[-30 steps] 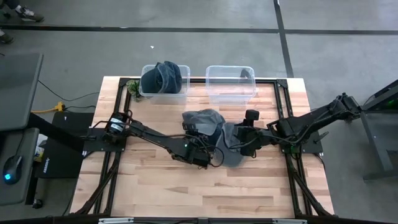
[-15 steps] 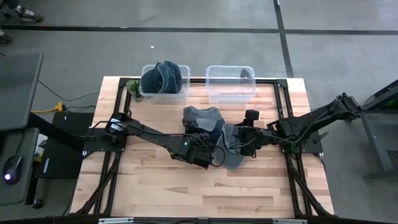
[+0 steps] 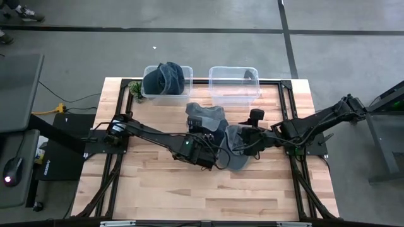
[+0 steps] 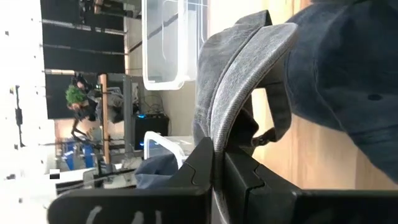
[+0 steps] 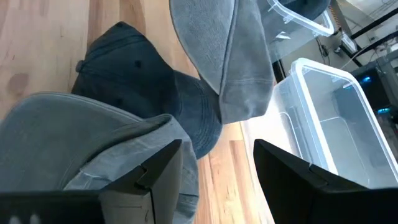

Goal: Pick & Place hat
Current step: Put the left top gray cap into the right transparent bin

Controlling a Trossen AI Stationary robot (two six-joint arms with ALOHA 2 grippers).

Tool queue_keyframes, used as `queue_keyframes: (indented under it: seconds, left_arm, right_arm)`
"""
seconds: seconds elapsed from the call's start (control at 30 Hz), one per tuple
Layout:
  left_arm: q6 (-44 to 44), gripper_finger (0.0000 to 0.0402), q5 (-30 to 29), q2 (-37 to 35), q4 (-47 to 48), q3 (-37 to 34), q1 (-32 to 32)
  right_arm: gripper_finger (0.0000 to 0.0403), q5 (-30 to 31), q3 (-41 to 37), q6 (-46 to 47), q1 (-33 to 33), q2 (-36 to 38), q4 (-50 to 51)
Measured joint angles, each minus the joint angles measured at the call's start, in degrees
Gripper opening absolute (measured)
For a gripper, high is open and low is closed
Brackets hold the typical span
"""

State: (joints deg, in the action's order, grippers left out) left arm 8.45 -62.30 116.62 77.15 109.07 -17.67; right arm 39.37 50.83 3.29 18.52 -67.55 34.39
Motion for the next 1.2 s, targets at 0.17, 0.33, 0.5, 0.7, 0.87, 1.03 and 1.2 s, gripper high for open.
queue_keyframes:
  seconds: [0.17,0.33,0.5,0.7,0.87,1.03,1.2]
  left_arm:
    - [-4.8,0.0005,0.2,0.0,0.0,1.5,0.0]
    - [-6.6,0.0005,-0.1,0.0,-0.2,3.2,0.0]
    - [-6.8,0.0005,-0.8,0.0,-0.2,4.9,0.0]
    - [-8.4,0.0005,-1.8,0.0,-0.2,6.7,0.0]
    - [-9.7,0.0005,-3.2,0.0,-0.2,7.6,0.0]
    - [-9.9,0.0005,-4.4,-0.1,0.9,7.6,0.5]
    - [-10.0,0.0005,-4.4,-0.1,1.0,7.6,1.4]
  right_arm:
    - [0.0193,-0.1,0.0,-1.2,0.0,0.0,0.0]
    - [0.0193,-0.8,0.0,-3.5,0.0,0.0,-4.4]
    - [0.0193,-1.0,0.0,-8.7,0.0,0.0,-11.1]
    - [0.0194,2.3,0.0,-13.1,-0.2,0.0,-13.5]
    - [0.0219,5.5,0.0,-15.9,-0.7,0.0,-13.8]
    - [0.0263,3.8,0.0,-17.8,-3.7,0.0,-13.9]
    - [0.0285,0.5,0.0,-23.4,-5.5,0.0,-14.3]
